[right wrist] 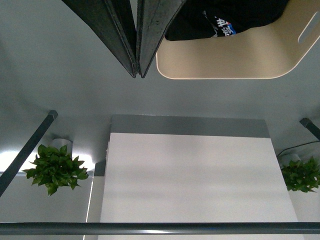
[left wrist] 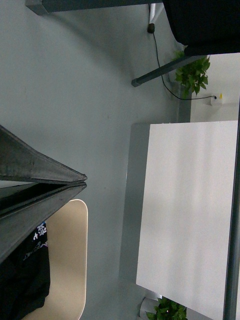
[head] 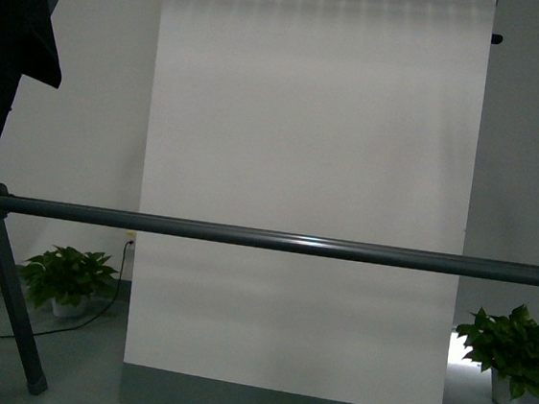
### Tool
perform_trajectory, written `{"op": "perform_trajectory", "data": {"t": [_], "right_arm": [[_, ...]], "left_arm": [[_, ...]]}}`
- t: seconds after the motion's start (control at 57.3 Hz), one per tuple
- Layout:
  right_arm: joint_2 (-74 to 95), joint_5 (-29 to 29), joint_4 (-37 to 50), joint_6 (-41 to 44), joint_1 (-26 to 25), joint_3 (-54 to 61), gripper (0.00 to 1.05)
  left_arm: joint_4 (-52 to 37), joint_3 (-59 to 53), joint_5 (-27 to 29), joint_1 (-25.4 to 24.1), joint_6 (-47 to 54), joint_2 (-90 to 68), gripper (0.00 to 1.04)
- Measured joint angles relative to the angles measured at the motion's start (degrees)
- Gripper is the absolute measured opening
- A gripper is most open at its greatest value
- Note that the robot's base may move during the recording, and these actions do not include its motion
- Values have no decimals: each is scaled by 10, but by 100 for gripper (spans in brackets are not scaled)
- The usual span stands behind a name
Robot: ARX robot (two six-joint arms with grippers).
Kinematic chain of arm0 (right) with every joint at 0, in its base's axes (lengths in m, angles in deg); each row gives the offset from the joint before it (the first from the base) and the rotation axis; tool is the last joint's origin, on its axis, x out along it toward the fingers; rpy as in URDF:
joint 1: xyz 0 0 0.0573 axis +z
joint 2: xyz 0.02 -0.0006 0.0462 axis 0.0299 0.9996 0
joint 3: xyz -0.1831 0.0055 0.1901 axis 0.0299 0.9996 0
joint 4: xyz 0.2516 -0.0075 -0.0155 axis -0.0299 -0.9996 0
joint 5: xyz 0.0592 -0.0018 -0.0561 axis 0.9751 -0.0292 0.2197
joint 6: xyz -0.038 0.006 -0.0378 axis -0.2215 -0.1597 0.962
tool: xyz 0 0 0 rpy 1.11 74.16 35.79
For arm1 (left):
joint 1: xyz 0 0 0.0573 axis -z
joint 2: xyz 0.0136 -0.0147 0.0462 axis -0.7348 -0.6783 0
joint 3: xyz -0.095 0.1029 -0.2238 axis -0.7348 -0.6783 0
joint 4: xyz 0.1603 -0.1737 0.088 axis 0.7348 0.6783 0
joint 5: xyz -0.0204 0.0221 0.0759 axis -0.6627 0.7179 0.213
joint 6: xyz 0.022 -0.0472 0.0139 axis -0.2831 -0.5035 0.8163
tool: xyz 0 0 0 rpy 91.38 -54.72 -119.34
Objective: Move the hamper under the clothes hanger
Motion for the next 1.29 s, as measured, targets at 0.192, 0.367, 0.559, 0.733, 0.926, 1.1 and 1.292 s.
{"op": "perform_trajectory", "data": {"t": [0.192, 0.367, 0.559, 0.733, 0.926, 1.1, 1.292], "right_arm": [[-51, 0, -48, 0, 0, 0, 2], [-94, 0, -89, 0, 0, 0, 2], [-137, 0, -132, 0, 0, 0, 2], [-164, 0, -158, 0, 0, 0, 2], [-194, 0, -188, 0, 0, 0, 2], [-284, 0, -288, 0, 0, 0, 2], [-293, 2, -291, 0, 0, 0, 2]], "left_arm": [[47, 0, 0, 0, 0, 49, 3], [88, 0, 0, 0, 0, 91, 3], [130, 0, 0, 0, 0, 133, 3], [156, 0, 0, 0, 0, 159, 3], [187, 0, 0, 0, 0, 190, 3], [282, 0, 0, 0, 0, 281, 3], [285, 0, 0, 0, 0, 284, 3]]}}
